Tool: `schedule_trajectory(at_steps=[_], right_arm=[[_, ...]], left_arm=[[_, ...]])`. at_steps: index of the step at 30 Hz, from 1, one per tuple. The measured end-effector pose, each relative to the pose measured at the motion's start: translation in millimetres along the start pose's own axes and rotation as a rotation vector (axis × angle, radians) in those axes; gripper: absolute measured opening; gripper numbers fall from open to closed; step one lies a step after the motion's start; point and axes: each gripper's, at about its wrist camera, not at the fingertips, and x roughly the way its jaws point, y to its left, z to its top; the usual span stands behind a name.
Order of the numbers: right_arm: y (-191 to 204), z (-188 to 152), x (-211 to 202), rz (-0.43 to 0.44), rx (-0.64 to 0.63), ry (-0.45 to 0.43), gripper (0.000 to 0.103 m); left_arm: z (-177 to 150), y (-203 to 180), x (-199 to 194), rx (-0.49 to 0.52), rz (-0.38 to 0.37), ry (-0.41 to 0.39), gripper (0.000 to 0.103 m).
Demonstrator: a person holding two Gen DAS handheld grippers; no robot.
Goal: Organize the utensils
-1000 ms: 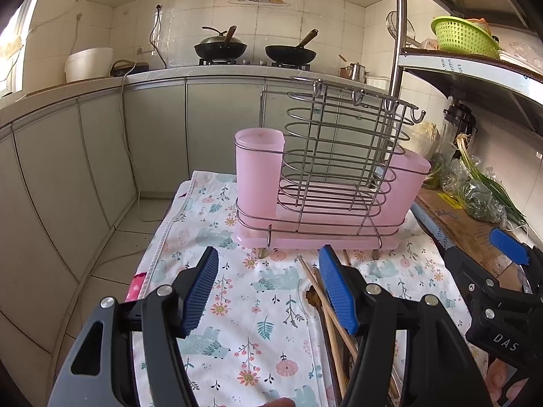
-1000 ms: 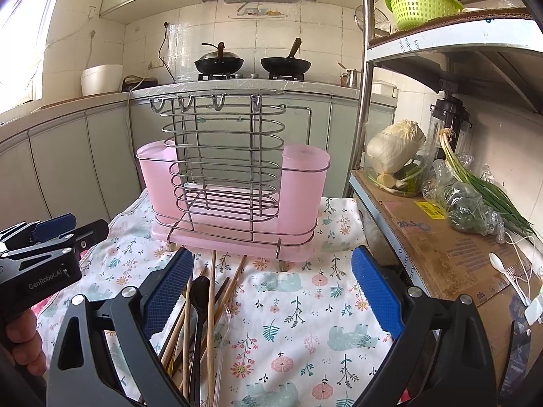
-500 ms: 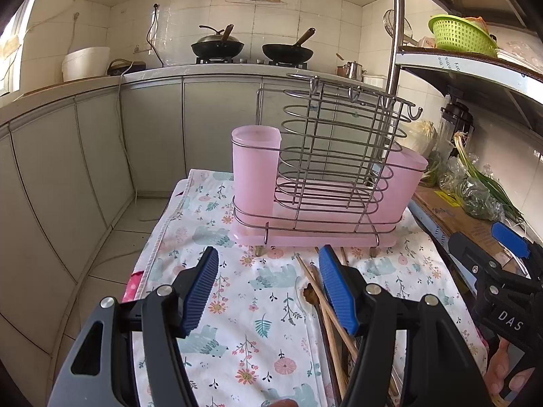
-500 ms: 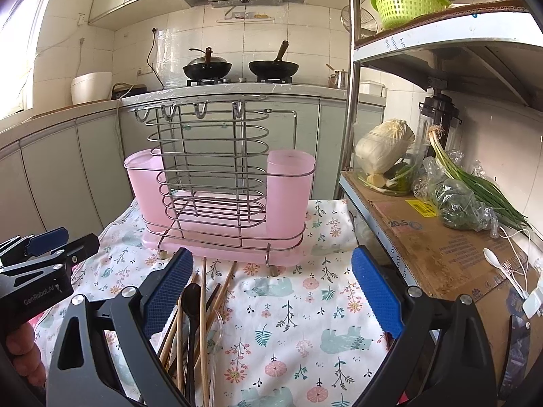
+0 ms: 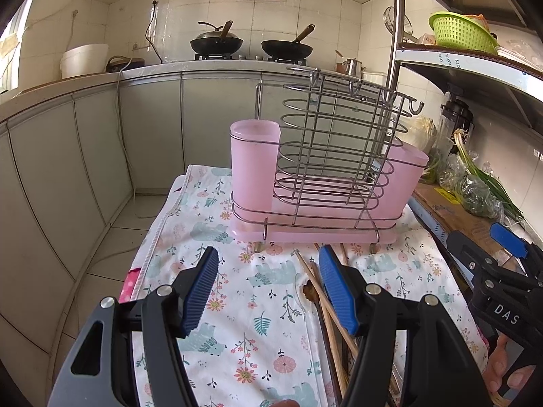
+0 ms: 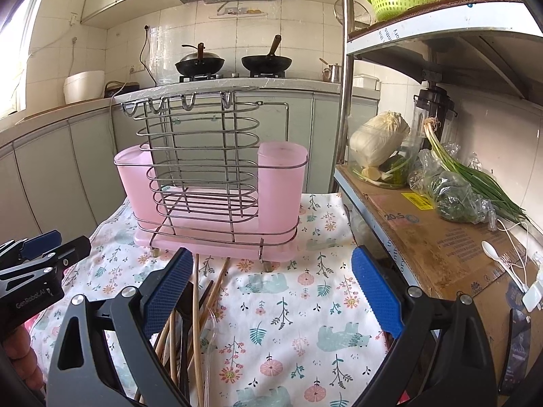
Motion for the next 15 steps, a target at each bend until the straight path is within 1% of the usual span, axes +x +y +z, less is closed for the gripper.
schedule_trajectory(at_steps=[15], right_arm=[[1.8, -5.3, 4.8, 0.004, -0.009, 0.019, 0.095]], left_arm=[[-4.1, 1.2, 5.7, -0.003, -0.005, 0.02, 0.061]])
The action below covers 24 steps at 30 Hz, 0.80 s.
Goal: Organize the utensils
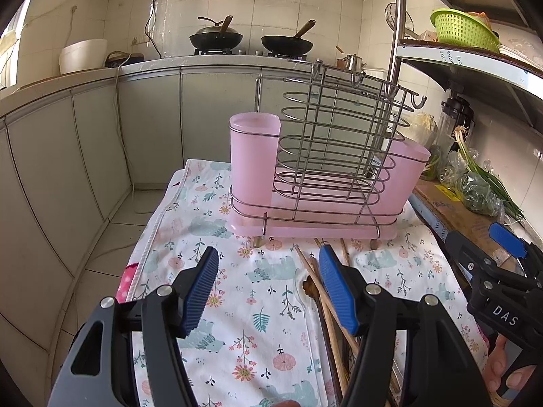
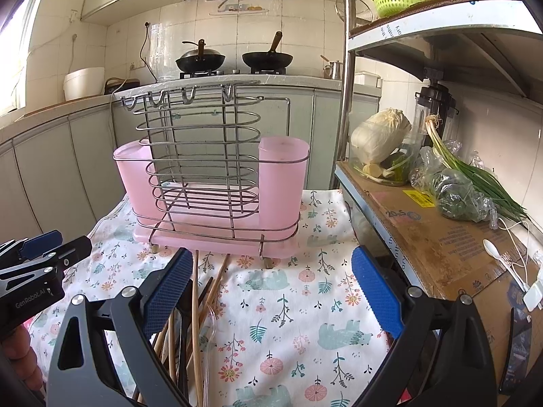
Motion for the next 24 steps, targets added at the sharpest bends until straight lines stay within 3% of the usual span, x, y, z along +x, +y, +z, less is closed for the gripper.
schedule_trajectory(at_steps=[17, 24], right_arm=[[6.1, -16.4, 37.9, 0.074, -0.005, 0.218, 0.095], [2.1, -27.6, 57.8, 0.113, 0.025, 0.326, 0.075]], left_arm=[[-12.5, 9.7, 38.4, -0.045, -0.036, 0.186, 0.061], [-20.8, 15.1, 58.1, -0.046, -0.105, 0.281, 0.051]])
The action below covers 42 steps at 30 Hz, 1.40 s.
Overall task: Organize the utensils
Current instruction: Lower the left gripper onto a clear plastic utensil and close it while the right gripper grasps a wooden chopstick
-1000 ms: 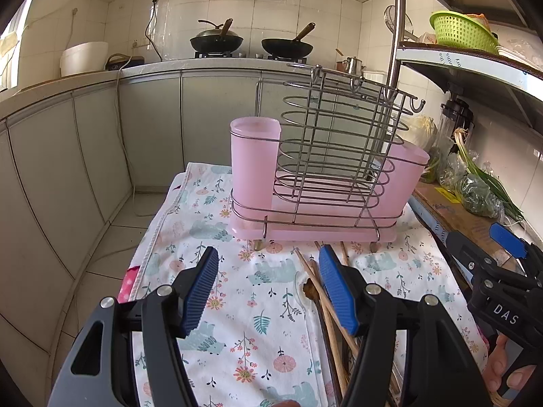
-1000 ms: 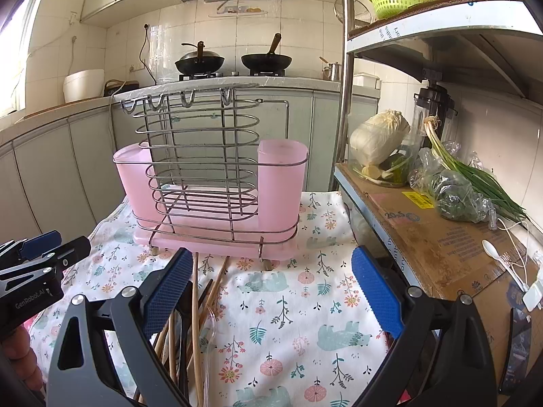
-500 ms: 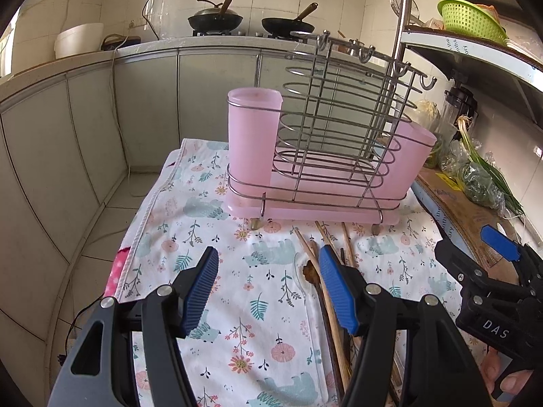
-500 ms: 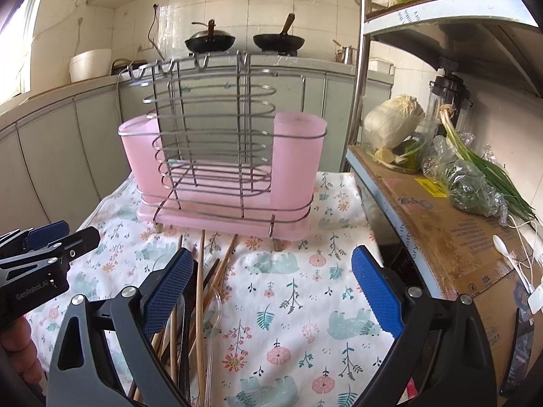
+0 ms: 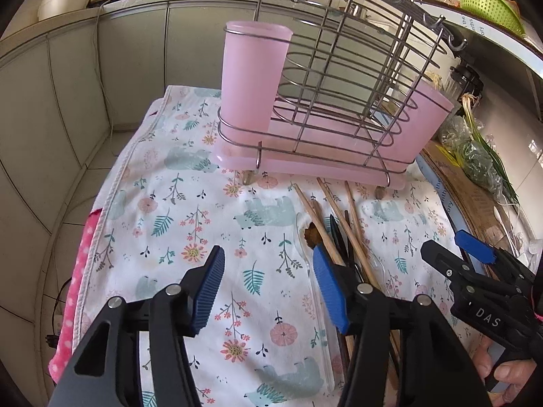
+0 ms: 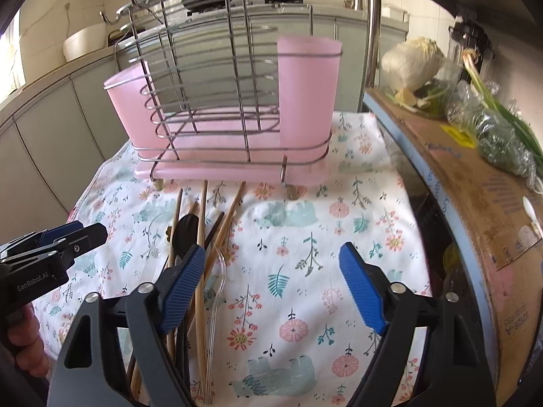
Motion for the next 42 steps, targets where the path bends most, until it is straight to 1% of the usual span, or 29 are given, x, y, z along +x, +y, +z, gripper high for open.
schedule_trajectory(at_steps=[1, 3, 4, 6, 10, 12, 15, 17, 19, 20, 21, 22, 23, 24, 28, 31, 32, 33, 35, 36, 39, 42], right_arm=[[-0.1, -0.1, 2.9, 0.005, 0.001, 0.009, 0.073], [-1.0, -0.8, 7.6, 0.025, 0.005, 0.032, 0.062], [-1.3, -1.0, 9.7, 0.036, 0.008, 0.044, 0.06], [-3.0, -1.9, 12.7, 0.055, 0.016, 0.063, 0.052], [-6.3, -1.9, 16.8, 0.084, 0.031, 0.081, 0.051], [-7.4, -1.2, 18.0, 0.095, 0.032, 0.087, 0.051], [-8.4, 0.1, 20.7, 0.11, 0.032, 0.095, 0.051], [-9.7, 1.5, 23.0, 0.127, 0.035, 0.105, 0.05], [-10.5, 3.9, 26.4, 0.144, 0.039, 0.121, 0.045], [-10.8, 4.8, 28.0, 0.154, 0.042, 0.128, 0.043], [-11.4, 6.7, 30.1, 0.171, 0.048, 0.139, 0.041], [-11.4, 8.0, 31.7, 0.184, 0.052, 0.147, 0.039], [-10.9, 9.5, 33.8, 0.201, 0.056, 0.157, 0.036], [-9.7, 12.1, 36.8, 0.225, 0.06, 0.171, 0.034], [3.1, 21.8, 48.1, 0.287, 0.052, 0.208, 0.033], [18.4, 35.3, 60.6, 0.316, 0.027, 0.227, 0.031], [23.2, 39.5, 65.1, 0.322, 0.019, 0.233, 0.029], [27.3, 42.9, 69.1, 0.327, 0.011, 0.238, 0.024], [39.0, 50.3, 82.0, 0.315, -0.02, 0.254, 0.019], [45.4, 53.8, 88.9, 0.294, -0.041, 0.262, 0.017], [55.4, 61.0, 104.7, 0.259, -0.064, 0.288, 0.017], [62.0, 64.3, 124.1, 0.233, -0.074, 0.333, 0.017]], left_arm=[[-0.2, -0.4, 3.1, 0.008, -0.014, 0.018, 0.049], [-0.8, -1.9, 9.4, 0.019, -0.052, 0.058, 0.043], [-1.4, -2.3, 12.5, 0.022, -0.071, 0.078, 0.041], [-3.1, -2.6, 20.3, 0.019, -0.11, 0.12, 0.034], [-2.4, -1.8, 38.8, -0.028, -0.169, 0.191, 0.031], [0.8, -2.1, 48.3, -0.033, -0.16, 0.203, 0.028], [9.8, -2.7, 61.4, -0.032, -0.132, 0.204, 0.027], [16.9, -2.2, 69.8, -0.042, -0.136, 0.207, 0.027], [23.3, -2.0, 79.2, -0.048, -0.139, 0.215, 0.025], [26.0, -1.4, 83.5, -0.05, -0.141, 0.221, 0.019], [27.7, -1.4, 88.3, -0.05, -0.142, 0.228, 0.01], [28.6, -0.9, 92.5, -0.053, -0.145, 0.236, 0.006], [28.5, 0.4, 95.0, -0.06, -0.149, 0.243, 0.004], [28.2, 2.6, 95.9, -0.068, -0.152, 0.242, 0.004], [26.5, 19.7, 87.5, -0.082, -0.145, 0.217, 0.003], [27.2, 35.3, 76.1, -0.089, -0.126, 0.193, 0.003], [26.2, 39.6, 72.4, -0.091, -0.12, 0.185, 0.003], [26.1, 44.8, 69.1, -0.094, -0.115, 0.179, 0.004], [25.9, 52.9, 65.7, -0.102, -0.112, 0.174, 0.004], [25.1, 56.5, 64.8, -0.104, -0.114, 0.174, 0.004], [24.3, 64.9, 66.9, -0.106, -0.123, 0.182, 0.004], [24.0, 63.1, 76.8, -0.112, -0.129, 0.201, 0.004]])
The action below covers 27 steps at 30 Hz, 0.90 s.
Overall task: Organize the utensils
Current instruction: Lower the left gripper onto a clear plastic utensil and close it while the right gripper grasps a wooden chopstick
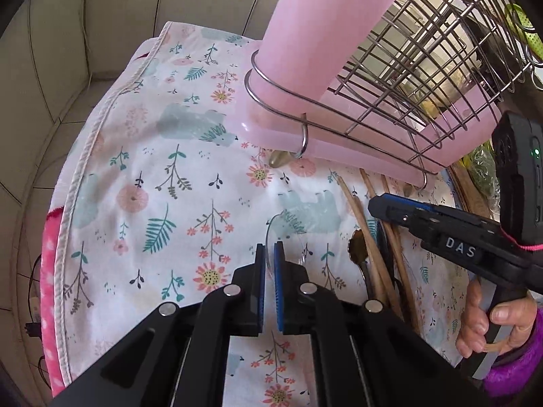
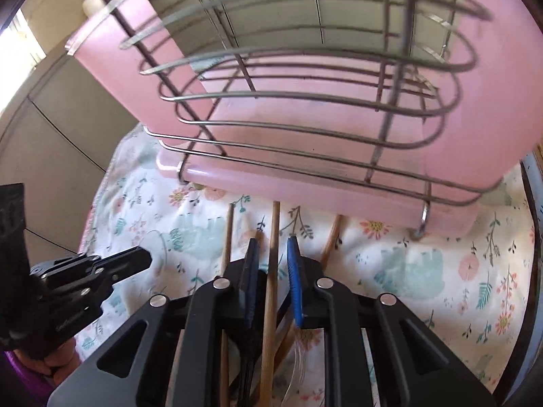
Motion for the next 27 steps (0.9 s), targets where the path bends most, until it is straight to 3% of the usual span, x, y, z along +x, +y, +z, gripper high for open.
schedule_trajectory(at_steps=[2, 4, 11, 19, 22, 27], right_arm=[[-0.2, 1.6, 6.1, -0.006, 0.002, 0.013, 0.016], [-0.1, 1.9, 5.4, 0.0, -0.001, 0.013, 0.007], [-4.7, -10.8, -19.9, 0.039, -0.017, 0.014, 0.006], [-16.5, -33.7, -67.7, 0.107, -0.005, -0.094, 0.006], [-24.6, -41.7, -90.6, 0.121, 0.013, -0.156, 0.006], [-43.6, -50.2, -133.9, 0.126, 0.031, -0.253, 0.006]], left_arm=[[1.1, 1.2, 4.7, -0.004, 0.0, 0.011, 0.004], [-0.1, 2.3, 5.9, -0.011, -0.007, 0.017, 0.004], [-1.4, 5.5, 3.7, -0.002, 0.014, 0.048, 0.006], [5.6, 1.7, 7.4, 0.01, 0.021, 0.08, 0.005], [2.6, 0.6, -3.6, 0.002, 0.006, 0.048, 0.004], [-1.8, -7.8, -48.1, 0.022, -0.027, -0.105, 0.002]])
